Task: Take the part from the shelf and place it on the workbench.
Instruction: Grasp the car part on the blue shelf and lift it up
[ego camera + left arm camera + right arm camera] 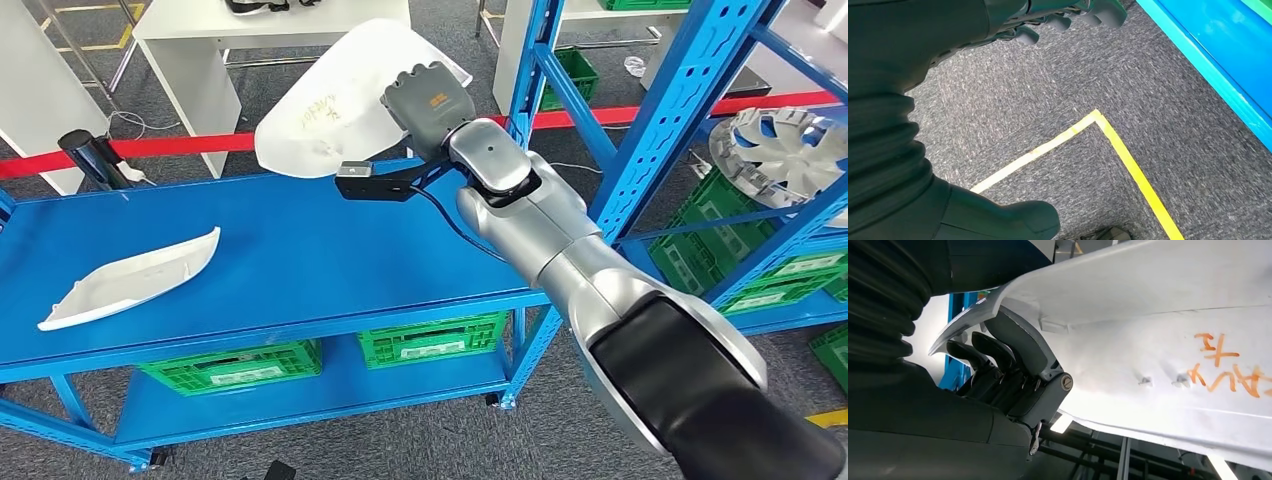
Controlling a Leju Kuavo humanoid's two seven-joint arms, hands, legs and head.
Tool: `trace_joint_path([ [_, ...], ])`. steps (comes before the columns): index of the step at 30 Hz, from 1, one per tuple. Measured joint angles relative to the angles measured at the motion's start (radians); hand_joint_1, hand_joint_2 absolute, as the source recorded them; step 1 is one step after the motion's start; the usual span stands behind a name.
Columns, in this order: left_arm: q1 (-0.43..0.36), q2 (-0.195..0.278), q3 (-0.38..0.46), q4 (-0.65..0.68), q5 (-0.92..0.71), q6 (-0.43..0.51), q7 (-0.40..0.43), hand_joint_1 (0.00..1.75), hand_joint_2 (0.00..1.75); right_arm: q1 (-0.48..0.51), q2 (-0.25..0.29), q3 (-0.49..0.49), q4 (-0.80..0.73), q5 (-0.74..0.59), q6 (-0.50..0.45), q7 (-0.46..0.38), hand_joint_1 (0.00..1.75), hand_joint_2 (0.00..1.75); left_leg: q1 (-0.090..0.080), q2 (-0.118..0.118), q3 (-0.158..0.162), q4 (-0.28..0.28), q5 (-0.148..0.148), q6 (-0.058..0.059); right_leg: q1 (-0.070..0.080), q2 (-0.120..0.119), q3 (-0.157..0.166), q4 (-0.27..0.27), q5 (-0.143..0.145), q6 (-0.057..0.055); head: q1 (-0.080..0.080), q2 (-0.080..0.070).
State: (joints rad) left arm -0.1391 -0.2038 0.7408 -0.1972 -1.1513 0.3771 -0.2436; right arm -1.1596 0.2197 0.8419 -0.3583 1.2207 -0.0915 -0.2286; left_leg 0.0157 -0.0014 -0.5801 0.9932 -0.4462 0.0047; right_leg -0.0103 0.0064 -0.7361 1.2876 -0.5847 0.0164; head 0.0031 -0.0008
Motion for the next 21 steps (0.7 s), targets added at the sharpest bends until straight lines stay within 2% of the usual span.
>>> trace_joint_path([
  [1,0.0,0.0,0.001,0.0,0.0,0.001,0.002,0.0,1.75,0.002,0.002,0.0,-0.002,0.004,-0.008,-0.005,1.75,1.75,0.002,-0.001,-0.001,0.003,-0.002,-0.002,-0.004,0.0,-0.008,0.013,0.007,0.003,0.0,0.0],
  [2,0.0,0.001,0.001,0.0,0.0,0.002,0.004,0.0,1.75,0.003,0.006,0.0,-0.005,0.009,-0.016,-0.01,1.75,1.75,0.006,-0.001,-0.001,0.006,-0.004,-0.006,-0.008,-0.001,0.004,-0.015,0.033,0.006,0.0,0.0],
  [3,0.0,0.001,0.002,0.0,0.001,0.003,0.007,0.0,1.75,0.003,0.013,0.0,-0.01,0.013,-0.022,-0.015,1.75,1.75,0.009,-0.002,-0.001,0.011,-0.008,-0.013,-0.012,-0.002,0.033,-0.077,0.07,0.01,0.001,0.0],
  [5,-0.001,0.005,0.005,-0.001,0.005,0.006,0.009,0.0,1.75,0.001,0.032,0.002,-0.024,0.021,-0.027,-0.022,1.75,1.75,0.013,-0.001,-0.005,0.022,-0.017,-0.029,-0.015,0.0,0.094,-0.196,0.118,0.013,0.001,0.0],
  [6,-0.002,0.007,0.007,-0.001,0.008,0.008,0.009,0.0,1.75,-0.001,0.042,0.004,-0.032,0.024,-0.027,-0.025,1.75,1.75,0.012,0.0,-0.006,0.027,-0.019,-0.038,-0.014,0.002,0.109,-0.226,0.126,0.01,0.002,0.0],
  [7,-0.003,0.01,0.009,-0.001,0.012,0.011,0.009,0.0,1.75,-0.002,0.053,0.005,-0.04,0.027,-0.027,-0.027,1.75,1.75,0.012,-0.001,-0.008,0.029,-0.019,-0.046,-0.012,0.006,0.112,-0.233,0.123,0.004,0.003,0.0],
  [10,-0.002,0.017,0.016,-0.001,0.021,0.018,0.002,0.0,1.75,-0.003,0.078,0.009,-0.067,0.034,-0.026,-0.029,1.75,1.75,0.016,-0.003,-0.014,0.034,-0.025,-0.068,-0.01,0.007,0.104,-0.236,0.128,-0.022,0.004,0.0],
  [12,-0.003,0.023,0.022,-0.001,0.022,0.02,-0.004,0.0,1.75,-0.004,0.09,0.011,-0.084,0.036,-0.027,-0.027,1.75,1.75,0.017,-0.002,-0.04,0.097,-0.078,-0.074,-0.011,0.005,0.098,-0.242,0.137,-0.039,0.002,0.0],
  [14,-0.004,0.027,0.026,-0.001,0.022,0.021,-0.007,0.0,1.75,-0.004,0.096,0.013,-0.095,0.037,-0.031,-0.025,1.75,1.75,0.015,-0.002,-0.086,0.225,-0.154,-0.074,-0.007,0.003,0.088,-0.243,0.146,-0.049,0.001,0.0],
  [15,-0.004,0.029,0.027,-0.001,0.022,0.021,-0.007,0.0,1.75,-0.002,0.096,0.014,-0.099,0.037,-0.035,-0.025,1.75,1.75,0.014,-0.002,-0.103,0.278,-0.176,-0.074,-0.003,0.003,0.082,-0.243,0.15,-0.052,0.0,0.0],
  [16,-0.004,0.031,0.027,-0.001,0.021,0.021,-0.006,0.0,1.75,0.0,0.096,0.015,-0.102,0.036,-0.039,-0.025,1.75,1.75,0.013,-0.002,-0.105,0.303,-0.182,-0.072,0.0,0.002,0.076,-0.242,0.156,-0.054,0.001,0.0],
  [17,-0.005,0.032,0.027,-0.001,0.021,0.021,-0.004,0.0,1.75,0.002,0.096,0.015,-0.105,0.036,-0.045,-0.027,1.75,1.75,0.012,-0.002,-0.088,0.288,-0.17,-0.068,0.003,0.002,0.07,-0.242,0.161,-0.055,0.001,0.0],
  [18,-0.006,0.035,0.027,-0.001,0.02,0.021,-0.002,0.0,1.75,0.003,0.096,0.015,-0.108,0.035,-0.051,-0.029,1.75,1.75,0.009,-0.002,-0.053,0.237,-0.146,-0.063,0.006,0.003,0.063,-0.242,0.168,-0.054,0.001,0.0],
  [20,-0.011,0.039,0.027,-0.001,0.02,0.021,0.002,0.0,1.75,0.004,0.096,0.015,-0.117,0.033,-0.062,-0.035,1.75,1.75,0.002,-0.001,0.035,0.098,-0.108,-0.051,0.008,0.004,0.054,-0.242,0.18,-0.049,0.001,0.0],
  [21,-0.013,0.041,0.028,-0.002,0.02,0.022,0.002,0.0,1.75,0.004,0.096,0.015,-0.122,0.033,-0.068,-0.039,1.75,1.75,-0.002,-0.002,0.062,0.051,-0.096,-0.047,0.009,0.003,0.051,-0.242,0.187,-0.044,0.001,0.0],
])
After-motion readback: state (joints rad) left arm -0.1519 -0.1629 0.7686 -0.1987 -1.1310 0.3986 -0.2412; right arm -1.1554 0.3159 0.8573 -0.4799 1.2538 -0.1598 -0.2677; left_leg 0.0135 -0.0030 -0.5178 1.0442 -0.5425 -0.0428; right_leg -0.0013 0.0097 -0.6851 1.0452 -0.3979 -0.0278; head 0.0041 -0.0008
